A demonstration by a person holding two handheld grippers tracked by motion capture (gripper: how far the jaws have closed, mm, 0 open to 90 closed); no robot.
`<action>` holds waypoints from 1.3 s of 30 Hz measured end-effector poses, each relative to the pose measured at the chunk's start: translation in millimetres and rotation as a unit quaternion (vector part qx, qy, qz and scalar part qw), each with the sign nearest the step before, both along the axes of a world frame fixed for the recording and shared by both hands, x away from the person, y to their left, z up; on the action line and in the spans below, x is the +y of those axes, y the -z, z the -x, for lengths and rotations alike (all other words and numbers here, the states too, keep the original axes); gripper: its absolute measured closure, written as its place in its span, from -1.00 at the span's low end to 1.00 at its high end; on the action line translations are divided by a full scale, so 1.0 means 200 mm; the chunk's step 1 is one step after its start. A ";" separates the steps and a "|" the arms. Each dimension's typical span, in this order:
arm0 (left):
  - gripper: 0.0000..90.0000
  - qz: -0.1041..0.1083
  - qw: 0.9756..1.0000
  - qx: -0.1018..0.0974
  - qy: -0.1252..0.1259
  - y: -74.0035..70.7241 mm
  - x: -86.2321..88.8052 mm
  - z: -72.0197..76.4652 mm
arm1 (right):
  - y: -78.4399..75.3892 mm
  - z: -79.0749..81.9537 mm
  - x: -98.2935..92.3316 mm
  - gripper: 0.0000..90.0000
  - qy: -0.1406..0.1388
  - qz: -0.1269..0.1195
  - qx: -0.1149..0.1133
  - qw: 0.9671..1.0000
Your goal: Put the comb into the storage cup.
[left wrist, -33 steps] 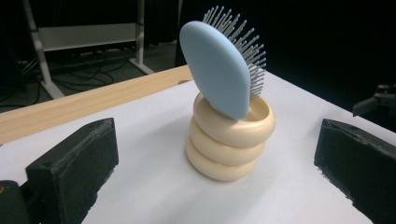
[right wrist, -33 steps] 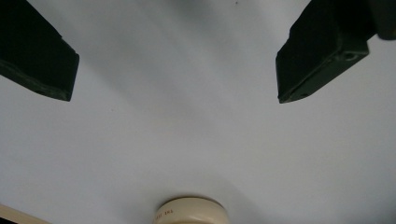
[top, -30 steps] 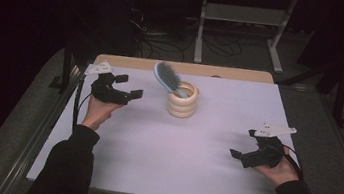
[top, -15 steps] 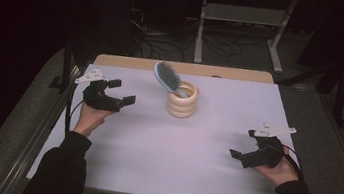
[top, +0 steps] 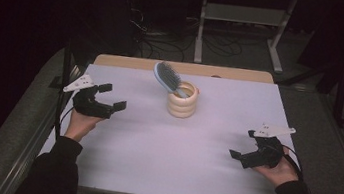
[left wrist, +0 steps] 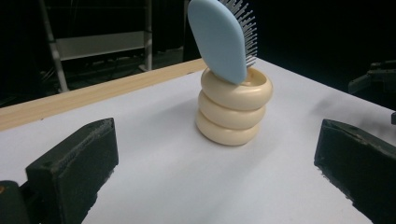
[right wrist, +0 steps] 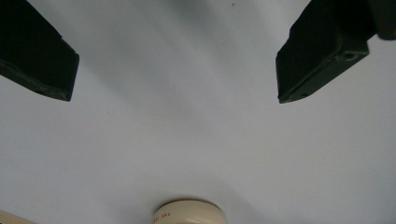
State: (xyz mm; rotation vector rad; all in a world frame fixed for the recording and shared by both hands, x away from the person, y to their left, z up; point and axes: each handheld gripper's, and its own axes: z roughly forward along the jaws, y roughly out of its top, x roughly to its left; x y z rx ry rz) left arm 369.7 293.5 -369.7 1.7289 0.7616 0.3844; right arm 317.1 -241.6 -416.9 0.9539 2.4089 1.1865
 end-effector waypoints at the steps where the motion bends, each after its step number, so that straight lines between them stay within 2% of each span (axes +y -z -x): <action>1: -1.00 -0.001 1.000 -0.001 0.000 0.00 0.01 0.01 | 0.00 0.00 0.00 -1.00 0.000 0.000 0.000 1.000; 7: -1.00 -0.008 1.000 -0.001 -0.008 0.01 0.09 0.05 | 0.00 0.00 0.00 -1.00 0.002 0.001 0.001 1.000; 19: -1.00 -0.003 0.999 0.005 -0.032 0.06 0.25 0.10 | 0.00 -0.01 0.00 -1.00 0.003 0.001 0.003 1.000; 21: -1.00 -0.006 0.999 0.001 -0.036 0.07 0.27 0.12 | 0.00 -0.01 0.00 -1.00 0.004 0.001 0.003 1.000; 24: -1.00 -0.008 0.999 -0.015 -0.049 0.08 0.30 0.15 | 0.00 -0.01 0.00 -1.00 0.004 0.001 0.004 1.000; 29: -1.00 -0.007 0.998 -0.014 -0.061 0.10 0.34 0.19 | 0.00 -0.01 -0.01 -1.00 0.008 -0.001 0.002 1.000; 34: -1.00 -0.016 0.998 -0.007 -0.067 0.13 0.38 0.24 | 0.00 0.00 -0.02 -1.00 0.013 -0.004 0.001 1.000; 36: -1.00 -0.016 0.997 -0.016 -0.071 0.15 0.40 0.26 | 0.00 0.00 -0.02 -1.00 0.015 -0.005 0.003 1.000; 39: -1.00 -0.011 0.997 -0.015 -0.080 0.16 0.42 0.29 | 0.00 0.00 -0.03 -1.00 0.017 -0.009 0.004 1.000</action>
